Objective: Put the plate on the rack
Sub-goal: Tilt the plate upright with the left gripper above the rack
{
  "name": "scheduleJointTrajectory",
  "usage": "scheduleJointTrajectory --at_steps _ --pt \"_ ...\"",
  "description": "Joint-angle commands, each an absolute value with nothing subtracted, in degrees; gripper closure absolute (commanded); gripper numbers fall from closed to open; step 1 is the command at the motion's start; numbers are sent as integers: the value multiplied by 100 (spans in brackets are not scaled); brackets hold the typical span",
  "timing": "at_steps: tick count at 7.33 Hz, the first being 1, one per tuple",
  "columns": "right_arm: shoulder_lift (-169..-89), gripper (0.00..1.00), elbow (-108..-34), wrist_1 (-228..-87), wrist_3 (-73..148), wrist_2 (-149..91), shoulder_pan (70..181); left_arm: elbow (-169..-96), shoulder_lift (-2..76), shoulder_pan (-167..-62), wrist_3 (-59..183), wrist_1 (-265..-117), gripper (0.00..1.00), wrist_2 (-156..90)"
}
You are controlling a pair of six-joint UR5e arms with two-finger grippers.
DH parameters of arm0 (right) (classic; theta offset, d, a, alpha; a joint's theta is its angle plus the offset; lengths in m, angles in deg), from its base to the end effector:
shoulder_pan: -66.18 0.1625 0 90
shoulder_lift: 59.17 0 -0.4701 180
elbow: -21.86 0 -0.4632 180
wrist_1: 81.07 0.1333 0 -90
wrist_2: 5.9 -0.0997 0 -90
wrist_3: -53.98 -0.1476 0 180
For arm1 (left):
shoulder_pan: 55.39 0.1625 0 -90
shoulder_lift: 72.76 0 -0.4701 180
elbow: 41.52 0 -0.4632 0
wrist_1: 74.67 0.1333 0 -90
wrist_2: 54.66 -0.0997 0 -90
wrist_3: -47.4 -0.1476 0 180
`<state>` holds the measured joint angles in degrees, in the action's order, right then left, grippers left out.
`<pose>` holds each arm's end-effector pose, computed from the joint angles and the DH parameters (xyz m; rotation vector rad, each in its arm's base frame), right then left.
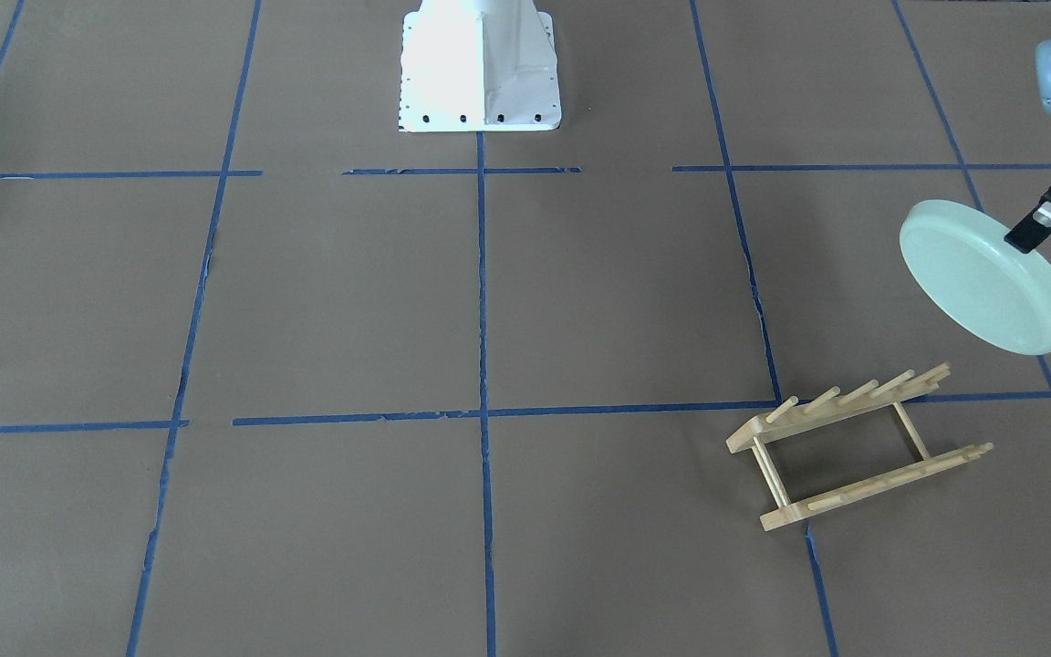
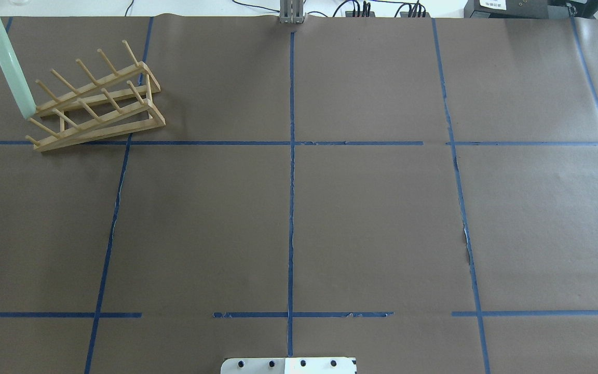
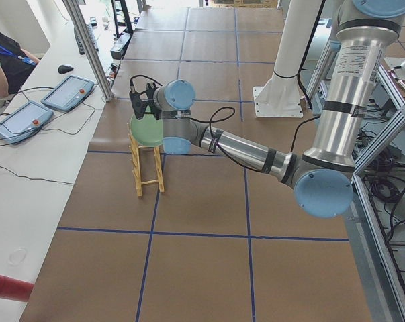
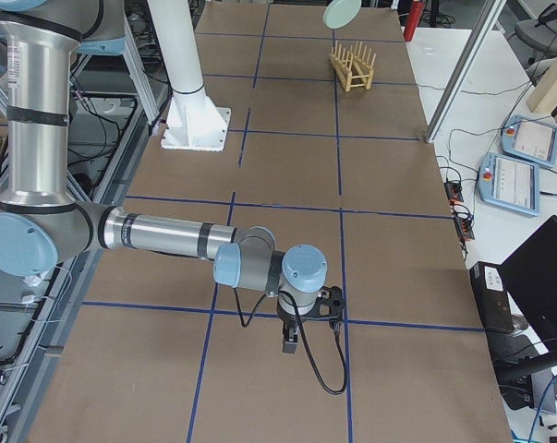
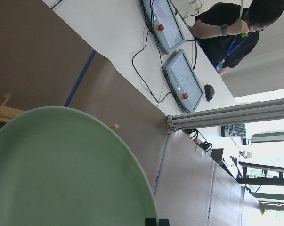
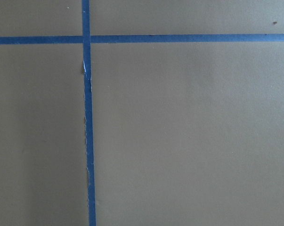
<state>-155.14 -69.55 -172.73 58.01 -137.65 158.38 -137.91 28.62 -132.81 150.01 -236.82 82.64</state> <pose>0.0542 -0.4983 0.7871 -0.0640 -0.7325 0.0091 0.1139 -0.6243 0.3824 0.2427 1.5816 -0.5842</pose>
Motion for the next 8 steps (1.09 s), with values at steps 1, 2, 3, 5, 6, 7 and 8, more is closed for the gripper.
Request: scheduleJointTrajectory --at_steps 1,2,3,5,6,7,8 --pt "-15515 0 -6955 -17266 5802 -13765 15837 -13331 3051 -13282 14988 -24599 100 8280" --pt "-15515 0 -6955 -17274 5802 -13765 15837 -12997 3156 -13273 14997 -25153 100 8280" --pt "-15515 0 -6955 -17274 5802 -13765 15837 -12881 3201 -13273 15066 -25385 100 8245" --pt "-15515 0 -6955 -17274 5802 -13765 15837 -12871 3210 -13264 16334 -25858 100 7896" --pt "-15515 0 -6955 -17274 5802 -13765 15837 -12819 3219 -13264 16890 -26228 100 7728" --pt "-15515 0 -6955 -17266 5802 -13765 15837 -12740 3219 -13247 17495 -26623 100 7361" --pt "-15515 0 -6955 -17274 5802 -13765 15837 -12469 3236 -13220 17562 -27192 100 7148"
